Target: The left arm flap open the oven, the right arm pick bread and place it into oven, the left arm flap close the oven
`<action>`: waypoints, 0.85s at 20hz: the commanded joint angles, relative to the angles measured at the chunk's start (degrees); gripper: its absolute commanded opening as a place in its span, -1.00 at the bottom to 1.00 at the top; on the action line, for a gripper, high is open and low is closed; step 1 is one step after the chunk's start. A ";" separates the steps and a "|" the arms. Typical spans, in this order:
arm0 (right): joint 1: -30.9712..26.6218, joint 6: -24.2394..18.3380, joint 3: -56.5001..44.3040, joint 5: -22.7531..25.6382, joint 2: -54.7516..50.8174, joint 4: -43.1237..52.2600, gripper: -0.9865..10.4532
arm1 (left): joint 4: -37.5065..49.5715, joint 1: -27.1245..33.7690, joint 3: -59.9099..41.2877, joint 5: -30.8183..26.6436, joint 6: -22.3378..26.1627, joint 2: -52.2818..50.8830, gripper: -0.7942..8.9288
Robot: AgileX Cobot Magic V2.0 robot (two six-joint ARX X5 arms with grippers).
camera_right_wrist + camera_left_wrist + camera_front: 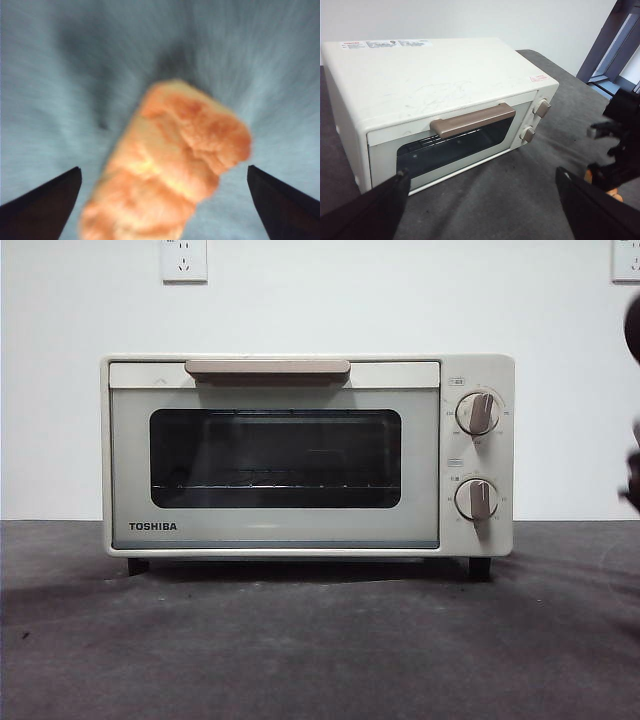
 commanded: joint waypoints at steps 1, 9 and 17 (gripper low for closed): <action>-0.61 2.43 -3.39 -3.67 0.94 4.68 0.11 | 0.42 -0.94 0.85 0.33 0.33 0.33 0.13; -0.81 3.48 -3.91 -4.39 0.33 7.67 -0.01 | 0.39 -3.58 0.85 0.31 0.72 2.34 0.13; -0.74 0.79 -1.64 -3.50 0.31 5.64 -0.70 | 0.44 -3.63 0.85 0.31 0.70 2.62 0.13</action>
